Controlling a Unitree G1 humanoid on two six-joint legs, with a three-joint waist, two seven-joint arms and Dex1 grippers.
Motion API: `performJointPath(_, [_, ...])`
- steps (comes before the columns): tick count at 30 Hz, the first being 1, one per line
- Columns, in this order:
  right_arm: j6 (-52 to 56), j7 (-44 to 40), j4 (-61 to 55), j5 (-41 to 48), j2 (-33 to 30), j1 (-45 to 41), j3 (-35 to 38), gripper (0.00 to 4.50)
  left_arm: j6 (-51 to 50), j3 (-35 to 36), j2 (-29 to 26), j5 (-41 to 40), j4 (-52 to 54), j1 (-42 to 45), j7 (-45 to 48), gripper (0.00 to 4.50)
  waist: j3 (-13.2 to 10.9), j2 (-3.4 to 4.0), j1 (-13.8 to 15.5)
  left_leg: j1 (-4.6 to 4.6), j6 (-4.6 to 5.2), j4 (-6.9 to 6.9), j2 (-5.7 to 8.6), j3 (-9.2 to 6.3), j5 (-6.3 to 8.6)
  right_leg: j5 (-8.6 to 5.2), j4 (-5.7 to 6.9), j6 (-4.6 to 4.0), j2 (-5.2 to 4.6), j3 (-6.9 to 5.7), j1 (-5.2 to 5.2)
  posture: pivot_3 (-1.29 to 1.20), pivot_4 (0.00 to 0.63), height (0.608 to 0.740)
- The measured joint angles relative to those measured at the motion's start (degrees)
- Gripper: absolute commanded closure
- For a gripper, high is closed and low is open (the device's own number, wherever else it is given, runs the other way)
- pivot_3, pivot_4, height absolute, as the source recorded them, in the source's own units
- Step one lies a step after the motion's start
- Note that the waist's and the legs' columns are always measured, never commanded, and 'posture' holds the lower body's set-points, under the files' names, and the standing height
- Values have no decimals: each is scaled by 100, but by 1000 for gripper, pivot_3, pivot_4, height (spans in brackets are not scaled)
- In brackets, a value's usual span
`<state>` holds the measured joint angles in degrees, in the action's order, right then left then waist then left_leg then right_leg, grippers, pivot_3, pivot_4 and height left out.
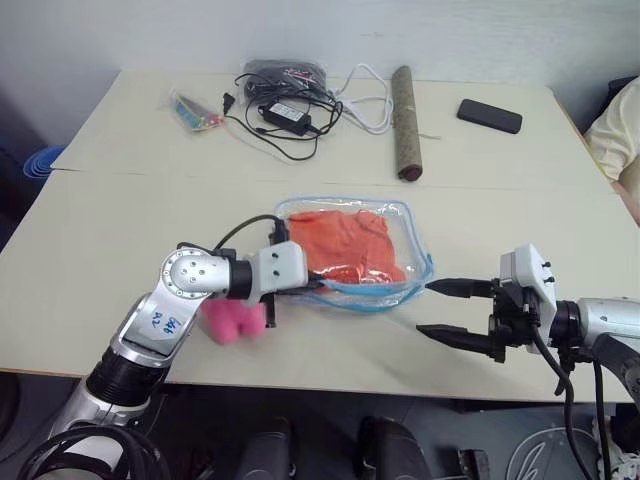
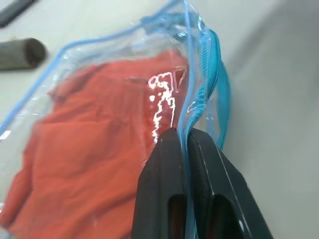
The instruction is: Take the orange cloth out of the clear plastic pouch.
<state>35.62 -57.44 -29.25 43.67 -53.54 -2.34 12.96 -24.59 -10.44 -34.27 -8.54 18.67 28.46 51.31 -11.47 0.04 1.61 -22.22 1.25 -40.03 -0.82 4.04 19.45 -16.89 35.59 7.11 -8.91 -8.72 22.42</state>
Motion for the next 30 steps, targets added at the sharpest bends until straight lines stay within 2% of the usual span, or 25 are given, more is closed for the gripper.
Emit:
performJointPath(5, [-641, -22, -82, -829, 90, -231, -704, 3581, -568, 280, 277, -301, 225, -123, -396, 4257, 0, 0, -6, 1, 0, -1, 1, 0, 0, 0, 1, 0, 0, 1, 0, 0, 150, 740])
performJointPath(7, [-1033, 163, -54, -1423, 312, -538, -1128, 4271, -736, 303, 362, -374, 330, -185, -526, 4257, 1, -1, -10, 2, -1, -1, 2, 1, -1, 0, 2, 0, 0, 2, 1, 0, 150, 740])
performJointPath(8, [-1305, 336, 13, -1838, 484, -728, -1380, 4473, -769, 287, 403, -380, 353, -198, -566, 4257, 1, -1, -11, 2, -3, -1, 4, 2, -2, 0, 3, 0, 0, 1, 2, 0, 150, 740])
performJointPath(12, [-2107, 847, 387, -3186, 858, -1127, -2128, 4473, -802, 239, 426, -379, 406, -230, -674, 4257, 1, -1, -9, 1, -4, -1, 6, 3, -2, 0, 2, 0, 1, 2, 4, 0, 150, 740])
performJointPath(16, [-2568, 1338, 788, -4082, 1282, -1361, -2556, 4473, -877, 209, 451, -380, 477, -235, -780, 4257, 2, -2, -8, 0, -4, -2, 6, 3, -2, 0, 2, 0, 1, 2, 2, 0, 150, 740])
performJointPath(19, [-2842, 1692, 1088, -4670, 1432, -1464, -2663, 3941, -929, 180, 495, -408, 538, -232, -819, 4257, 2, -2, -15, 1, -4, -1, 5, 3, -2, 0, 2, 0, 1, 2, 3, 0, 150, 740])
performJointPath(21, [-3057, 1873, 1224, -4986, 1465, -1482, -2727, 3403, -956, 159, 497, -432, 539, -232, -829, 4257, 2, -2, -19, 1, -4, -1, 5, 3, -2, 0, 2, 0, 1, 2, 3, 0, 150, 740])
performJointPath(26, [-3618, 2460, 1572, -5963, 1663, -1526, -2924, 1778, -1040, 136, 536, -499, 574, -180, -875, 4257, 2, -2, -26, 1, -5, -1, 3, 4, -3, 0, 2, 0, 2, 4, 4, 0, 150, 740])
performJointPath(30, [-3910, 2645, 1791, -6435, 1702, -1544, -3018, 1778, -1095, 135, 566, -555, 587, -157, -892, 4257, 2, -2, -27, 1, -5, 0, 3, 4, -3, 0, 2, 0, 2, 4, 4, 0, 150, 740])
